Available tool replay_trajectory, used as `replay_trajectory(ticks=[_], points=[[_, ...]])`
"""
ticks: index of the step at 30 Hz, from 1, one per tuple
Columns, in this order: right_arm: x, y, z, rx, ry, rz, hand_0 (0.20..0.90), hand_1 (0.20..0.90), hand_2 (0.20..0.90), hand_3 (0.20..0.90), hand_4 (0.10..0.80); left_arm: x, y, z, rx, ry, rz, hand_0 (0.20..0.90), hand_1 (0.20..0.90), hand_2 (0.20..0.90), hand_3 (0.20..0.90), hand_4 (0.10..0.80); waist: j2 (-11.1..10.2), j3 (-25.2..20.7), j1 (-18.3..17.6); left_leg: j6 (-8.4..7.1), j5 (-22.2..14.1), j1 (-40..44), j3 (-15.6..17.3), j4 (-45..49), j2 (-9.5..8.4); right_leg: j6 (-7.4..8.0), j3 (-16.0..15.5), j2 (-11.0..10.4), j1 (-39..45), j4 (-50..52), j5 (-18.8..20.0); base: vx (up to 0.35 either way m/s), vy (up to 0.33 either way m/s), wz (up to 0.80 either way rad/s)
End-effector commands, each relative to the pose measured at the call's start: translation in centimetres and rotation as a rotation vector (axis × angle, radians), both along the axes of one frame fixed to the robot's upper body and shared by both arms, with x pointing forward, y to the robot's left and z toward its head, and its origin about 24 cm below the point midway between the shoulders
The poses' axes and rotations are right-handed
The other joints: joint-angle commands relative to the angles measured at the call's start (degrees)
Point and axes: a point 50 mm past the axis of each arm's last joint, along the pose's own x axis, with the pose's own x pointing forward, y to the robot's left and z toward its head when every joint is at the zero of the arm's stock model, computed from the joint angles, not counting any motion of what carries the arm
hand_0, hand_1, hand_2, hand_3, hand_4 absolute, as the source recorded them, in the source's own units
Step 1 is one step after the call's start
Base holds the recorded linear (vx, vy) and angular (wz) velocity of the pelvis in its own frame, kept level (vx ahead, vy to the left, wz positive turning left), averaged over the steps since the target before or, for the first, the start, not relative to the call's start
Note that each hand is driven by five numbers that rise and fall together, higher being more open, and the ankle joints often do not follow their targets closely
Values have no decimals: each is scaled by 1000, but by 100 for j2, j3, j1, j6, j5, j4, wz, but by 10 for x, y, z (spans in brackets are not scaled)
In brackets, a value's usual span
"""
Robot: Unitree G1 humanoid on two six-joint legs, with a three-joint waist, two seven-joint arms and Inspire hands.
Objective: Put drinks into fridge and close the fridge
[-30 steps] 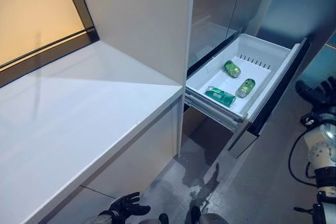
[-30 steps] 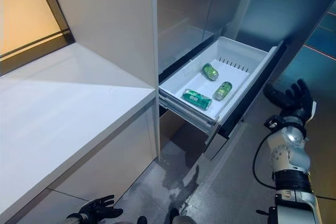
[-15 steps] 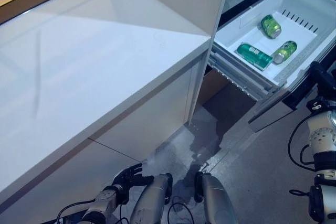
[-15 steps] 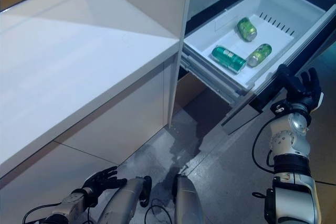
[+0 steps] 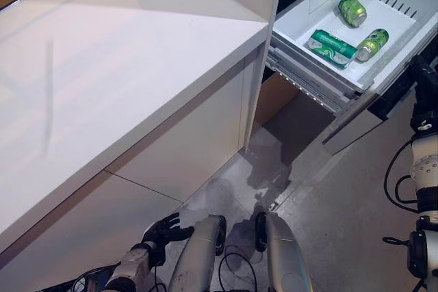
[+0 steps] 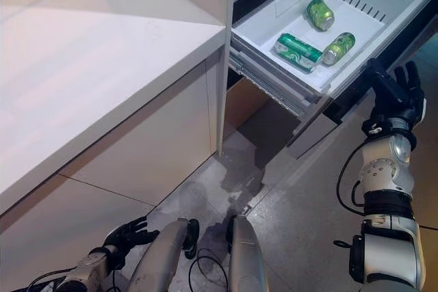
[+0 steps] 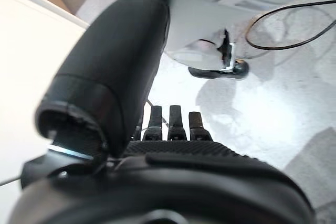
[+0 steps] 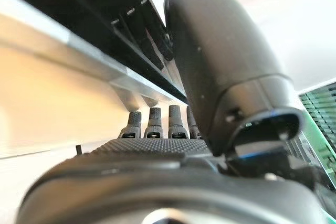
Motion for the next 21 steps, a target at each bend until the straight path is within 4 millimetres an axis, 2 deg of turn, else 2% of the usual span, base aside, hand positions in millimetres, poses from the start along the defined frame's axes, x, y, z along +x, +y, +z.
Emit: replay_trajectory(ticks=[1, 5, 11, 18, 21], points=[[22, 49, 69, -215, -222, 324, 900, 900, 900, 900, 800, -24, 6, -7, 16, 30, -11, 900, 900, 900, 900, 800, -139, -355, 412, 278, -397, 212, -67, 156, -9, -486, -207, -10, 448, -13, -36, 31, 51, 0], [34, 73, 85, -260, -241, 420, 900, 900, 900, 900, 800, -24, 3, -7, 6, 30, -25, 900, 900, 900, 900, 800, -106, -381, 541, 255, -269, 305, -134, -56, -46, -457, -245, -47, 538, -120, 15, 37, 58, -10], [49, 97, 106, -297, -242, 475, 900, 900, 900, 900, 800, -26, 3, -7, 2, 33, -45, 900, 900, 900, 900, 800, -29, -411, 811, 218, -33, 459, -334, -483, -118, -400, -379, -155, 733, -351, 82, 16, 76, 3], [59, 111, 118, -352, -228, 456, 900, 900, 900, 900, 800, -34, 7, -10, 18, 74, -53, 900, 900, 900, 900, 800, 56, -408, 1108, 197, 181, 665, -618, -882, -241, -324, -566, -316, 1019, -591, 155, 43, 81, 21], [61, 114, 124, -361, -227, 419, 900, 900, 900, 900, 800, -40, 12, -12, 30, 100, -65, 900, 900, 900, 900, 800, 77, -437, 1229, 195, 298, 818, -744, -1196, -284, -242, -633, -381, 1180, -854, 250, 44, 65, 30]])
